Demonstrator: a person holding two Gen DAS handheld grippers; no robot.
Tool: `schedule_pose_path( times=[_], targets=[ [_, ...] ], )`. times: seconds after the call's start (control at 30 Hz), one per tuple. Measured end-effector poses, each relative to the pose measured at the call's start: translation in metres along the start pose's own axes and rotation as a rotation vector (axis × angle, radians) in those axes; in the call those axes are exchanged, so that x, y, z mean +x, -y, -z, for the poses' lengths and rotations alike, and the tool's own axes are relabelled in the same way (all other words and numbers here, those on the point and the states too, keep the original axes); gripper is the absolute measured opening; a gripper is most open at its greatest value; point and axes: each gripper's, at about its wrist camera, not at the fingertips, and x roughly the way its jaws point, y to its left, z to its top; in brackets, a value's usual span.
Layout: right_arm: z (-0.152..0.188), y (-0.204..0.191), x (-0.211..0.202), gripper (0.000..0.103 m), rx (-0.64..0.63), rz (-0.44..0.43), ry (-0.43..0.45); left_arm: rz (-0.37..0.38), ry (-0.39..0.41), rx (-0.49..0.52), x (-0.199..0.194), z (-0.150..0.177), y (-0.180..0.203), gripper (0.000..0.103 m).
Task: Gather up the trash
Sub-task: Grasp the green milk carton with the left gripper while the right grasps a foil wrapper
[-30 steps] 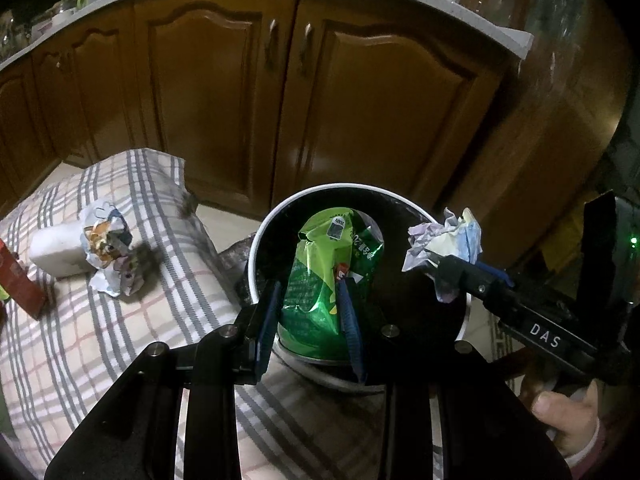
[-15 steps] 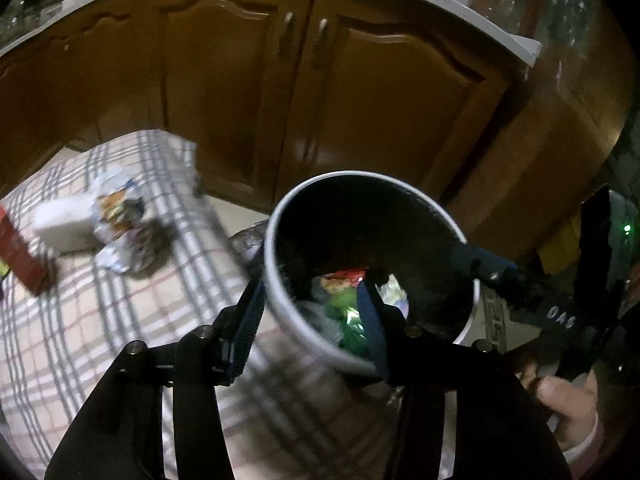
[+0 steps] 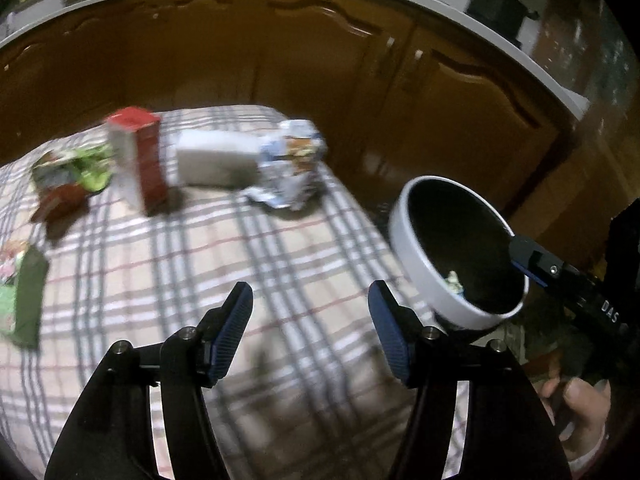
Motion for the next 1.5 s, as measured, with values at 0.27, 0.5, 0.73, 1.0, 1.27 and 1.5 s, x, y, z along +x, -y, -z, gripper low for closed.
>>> schedule_pose_path(
  times=[0.27,0.5,0.73,1.0,1.27,1.5],
  targets=[
    [0.013,-0.043,0.023,0.085,-0.051,-0.062,-0.048,-0.053,0.021,-0.083,-0.017,0.009,-0.047,0.062],
    [0.021,-0.067,0.04,0.085,-0.081,-0.092,-0.088,-0.099,0.04,-0.137,-0.034,0.021,-0.079,0.062],
    [0.022,-0.082,0.055,0.085,-0.102,-0.105,-0.105,-0.15,0.058,-0.156,-0.048,0.028,-0.1,0.062],
    [0.008,-0.094,0.075,0.085,-0.139,-0.104,-0.097,-0.243,0.085,-0.166,-0.06,0.027,-0.128,0.07],
    [-0.006,-0.099,0.108,0.085,-0.164,-0.078,-0.103,-0.353,0.077,-0.181,-0.063,0.024,-0.167,0.074],
    [-0.016,-0.106,0.137,0.083,-0.2,-0.042,-0.115,-0.42,0.053,-0.208,-0.045,0.021,-0.203,0.077]
  ],
)
